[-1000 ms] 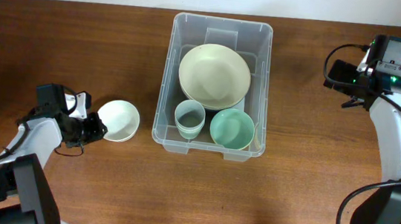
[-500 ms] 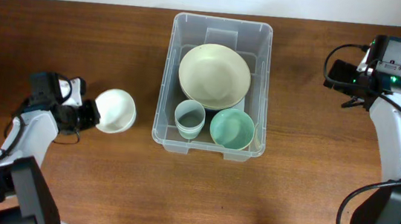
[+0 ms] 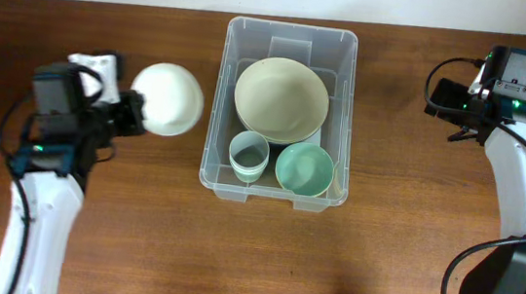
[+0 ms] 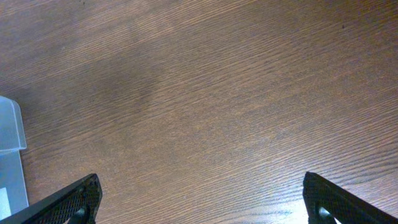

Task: Pack container
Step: 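Lift the white bowl and carry it into the container, then release the white bowl onto the mint-green bowl and withdraw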

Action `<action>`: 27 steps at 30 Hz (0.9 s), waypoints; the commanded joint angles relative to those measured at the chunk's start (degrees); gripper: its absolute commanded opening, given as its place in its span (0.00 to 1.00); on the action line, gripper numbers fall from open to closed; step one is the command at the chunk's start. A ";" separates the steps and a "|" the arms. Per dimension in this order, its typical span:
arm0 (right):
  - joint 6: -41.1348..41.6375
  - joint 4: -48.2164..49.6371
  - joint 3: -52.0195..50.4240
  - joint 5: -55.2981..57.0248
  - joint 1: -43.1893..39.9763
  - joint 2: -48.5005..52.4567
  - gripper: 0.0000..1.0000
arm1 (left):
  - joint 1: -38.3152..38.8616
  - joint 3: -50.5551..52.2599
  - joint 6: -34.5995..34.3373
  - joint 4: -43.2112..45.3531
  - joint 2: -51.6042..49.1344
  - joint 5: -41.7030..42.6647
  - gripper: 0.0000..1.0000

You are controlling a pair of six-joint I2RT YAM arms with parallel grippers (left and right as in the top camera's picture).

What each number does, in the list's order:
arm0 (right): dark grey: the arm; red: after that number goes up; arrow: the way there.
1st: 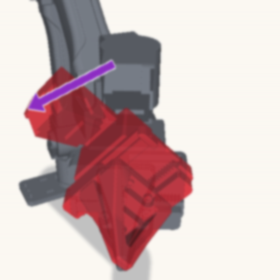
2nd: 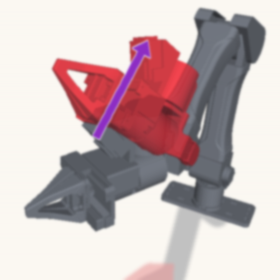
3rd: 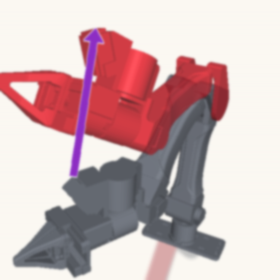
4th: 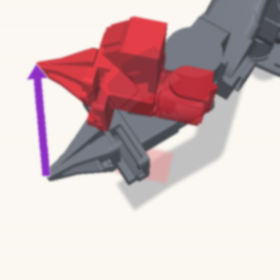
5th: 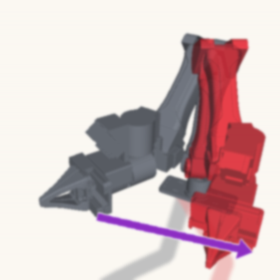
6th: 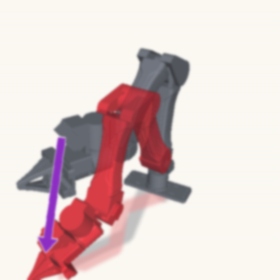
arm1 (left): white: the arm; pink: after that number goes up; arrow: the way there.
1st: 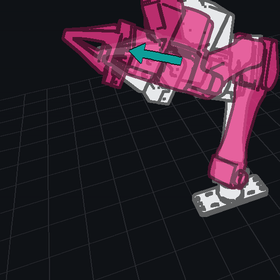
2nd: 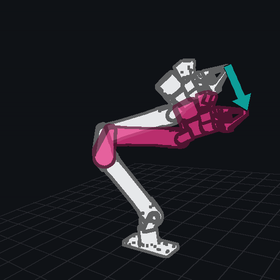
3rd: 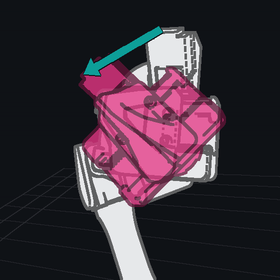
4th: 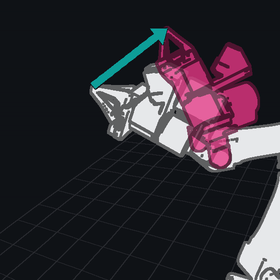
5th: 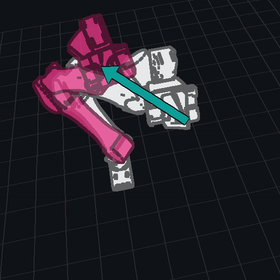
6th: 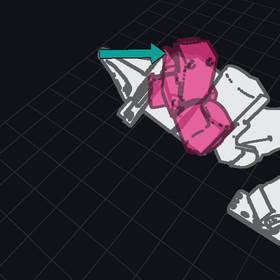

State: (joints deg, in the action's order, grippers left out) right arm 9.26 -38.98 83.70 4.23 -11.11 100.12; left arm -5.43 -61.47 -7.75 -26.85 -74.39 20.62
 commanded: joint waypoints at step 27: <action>0.46 0.15 0.63 0.55 -0.17 -1.40 0.99 | 42.82 -1.68 -5.51 9.07 -9.92 -19.61 0.00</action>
State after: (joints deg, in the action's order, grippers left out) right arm 9.26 -38.98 83.70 4.23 -11.11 100.12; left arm 37.28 -61.63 -12.75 -18.41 -82.78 2.92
